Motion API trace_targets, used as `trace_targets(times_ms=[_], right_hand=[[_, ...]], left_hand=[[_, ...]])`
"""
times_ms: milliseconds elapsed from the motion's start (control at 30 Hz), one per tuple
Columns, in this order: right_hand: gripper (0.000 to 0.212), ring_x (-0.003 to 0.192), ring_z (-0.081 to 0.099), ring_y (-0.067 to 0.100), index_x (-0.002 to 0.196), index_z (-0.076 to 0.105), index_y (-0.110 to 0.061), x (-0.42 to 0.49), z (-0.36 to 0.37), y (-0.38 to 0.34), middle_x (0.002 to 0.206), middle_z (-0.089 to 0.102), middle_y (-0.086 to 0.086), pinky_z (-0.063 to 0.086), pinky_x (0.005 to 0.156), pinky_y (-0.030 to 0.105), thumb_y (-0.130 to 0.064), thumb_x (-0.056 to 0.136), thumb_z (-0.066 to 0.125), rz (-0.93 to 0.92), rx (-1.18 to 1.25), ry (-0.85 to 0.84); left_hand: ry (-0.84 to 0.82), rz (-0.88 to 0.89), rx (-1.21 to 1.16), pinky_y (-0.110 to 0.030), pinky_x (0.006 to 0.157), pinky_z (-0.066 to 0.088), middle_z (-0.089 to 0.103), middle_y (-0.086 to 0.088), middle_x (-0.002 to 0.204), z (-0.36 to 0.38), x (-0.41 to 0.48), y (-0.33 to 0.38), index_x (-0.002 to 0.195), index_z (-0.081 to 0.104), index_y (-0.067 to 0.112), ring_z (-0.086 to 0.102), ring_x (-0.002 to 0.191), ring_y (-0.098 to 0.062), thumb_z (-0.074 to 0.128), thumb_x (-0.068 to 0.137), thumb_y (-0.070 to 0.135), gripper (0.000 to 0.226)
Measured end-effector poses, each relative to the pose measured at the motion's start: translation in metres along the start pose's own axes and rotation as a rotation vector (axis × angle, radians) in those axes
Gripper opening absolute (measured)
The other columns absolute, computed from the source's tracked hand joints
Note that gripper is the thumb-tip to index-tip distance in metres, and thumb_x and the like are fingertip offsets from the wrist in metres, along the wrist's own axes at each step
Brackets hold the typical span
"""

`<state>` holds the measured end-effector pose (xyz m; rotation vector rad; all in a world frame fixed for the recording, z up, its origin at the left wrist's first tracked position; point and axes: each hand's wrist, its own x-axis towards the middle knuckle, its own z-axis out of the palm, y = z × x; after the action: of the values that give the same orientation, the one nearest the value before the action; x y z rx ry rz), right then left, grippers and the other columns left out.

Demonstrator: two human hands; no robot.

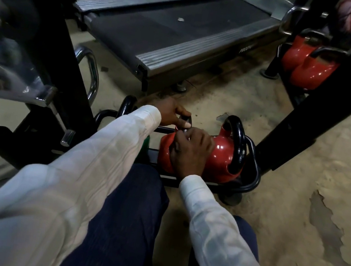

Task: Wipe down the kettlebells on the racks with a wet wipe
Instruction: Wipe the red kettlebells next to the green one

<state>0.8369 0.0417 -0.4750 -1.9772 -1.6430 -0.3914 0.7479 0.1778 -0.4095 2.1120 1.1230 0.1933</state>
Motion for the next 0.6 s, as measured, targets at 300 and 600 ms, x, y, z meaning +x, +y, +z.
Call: trace_targets(times_ms=[300,600], right_hand=[[0.022,0.113,0.043,0.032,0.090,0.066,-0.026,-0.036,0.001,0.005,0.111,0.054,0.007,0.027,0.105,0.054,-0.029,0.069,0.073,0.000,0.006,0.046],[0.011,0.100,0.060,0.001,0.094,0.066,-0.033,-0.056,-0.013,-0.002,0.100,0.067,-0.019,0.049,0.091,0.038,-0.022,0.090,0.068,0.458,0.702,0.096]], left_hand=[[-0.013,0.039,-0.089,-0.017,0.096,0.028,0.057,0.003,0.136,-0.001,0.006,-0.008,0.127,0.064,0.018,0.048,0.129,-0.013,0.079,0.079,0.031,0.053],[-0.006,0.038,-0.060,-0.024,0.100,0.038,0.060,0.007,0.132,0.001,0.011,-0.012,0.123,0.066,0.022,0.054,0.122,-0.012,0.081,0.074,0.038,0.054]])
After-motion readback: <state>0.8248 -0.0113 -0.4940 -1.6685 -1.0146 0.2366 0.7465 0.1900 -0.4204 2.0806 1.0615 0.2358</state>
